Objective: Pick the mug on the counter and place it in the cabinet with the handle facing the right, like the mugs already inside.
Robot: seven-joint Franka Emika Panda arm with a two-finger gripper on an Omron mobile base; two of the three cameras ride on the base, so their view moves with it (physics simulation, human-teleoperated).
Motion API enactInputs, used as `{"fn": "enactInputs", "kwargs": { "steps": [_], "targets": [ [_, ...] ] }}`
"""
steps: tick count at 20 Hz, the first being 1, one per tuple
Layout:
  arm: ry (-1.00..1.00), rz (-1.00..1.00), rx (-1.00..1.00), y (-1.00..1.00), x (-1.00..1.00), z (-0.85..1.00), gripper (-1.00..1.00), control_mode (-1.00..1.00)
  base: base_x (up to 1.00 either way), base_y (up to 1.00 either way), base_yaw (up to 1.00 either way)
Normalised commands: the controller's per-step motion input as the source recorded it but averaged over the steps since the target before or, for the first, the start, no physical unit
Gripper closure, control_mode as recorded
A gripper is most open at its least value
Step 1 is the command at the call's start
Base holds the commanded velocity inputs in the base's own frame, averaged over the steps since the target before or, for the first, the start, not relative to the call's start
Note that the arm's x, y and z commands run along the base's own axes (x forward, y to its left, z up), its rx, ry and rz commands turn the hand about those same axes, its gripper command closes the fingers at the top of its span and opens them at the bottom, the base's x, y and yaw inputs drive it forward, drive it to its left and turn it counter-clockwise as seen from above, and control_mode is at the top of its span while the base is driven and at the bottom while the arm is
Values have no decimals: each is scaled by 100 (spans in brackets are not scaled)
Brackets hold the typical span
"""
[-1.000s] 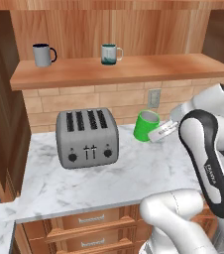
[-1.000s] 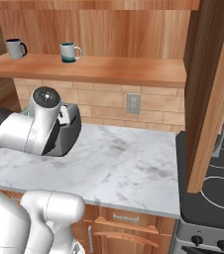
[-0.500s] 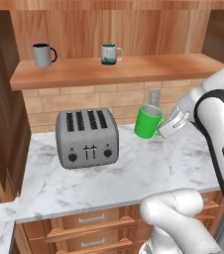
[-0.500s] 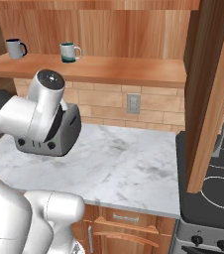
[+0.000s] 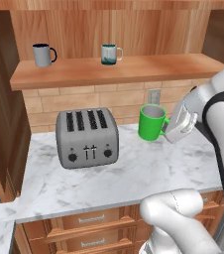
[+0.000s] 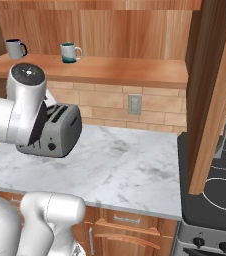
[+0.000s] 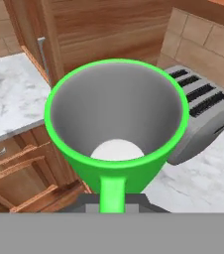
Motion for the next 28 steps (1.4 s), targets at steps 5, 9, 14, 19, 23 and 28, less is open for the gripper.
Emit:
{"fn": "enactInputs", "kwargs": {
  "steps": [5,9,14,19,23,28],
  "targets": [
    [-19,0,-5,0,-2,11,100,-100,0,0,0],
    [-11,0,0,0,0,19,100,-100,0,0,0],
    [-7,0,2,0,0,36,100,-100,0,0,0],
    [-1,0,5,0,1,41,100,-100,0,0,0],
    [0,0,7,-8,17,32,100,-100,0,0,0],
    [0,0,6,-18,26,11,100,-100,0,0,0]
  ]
}}
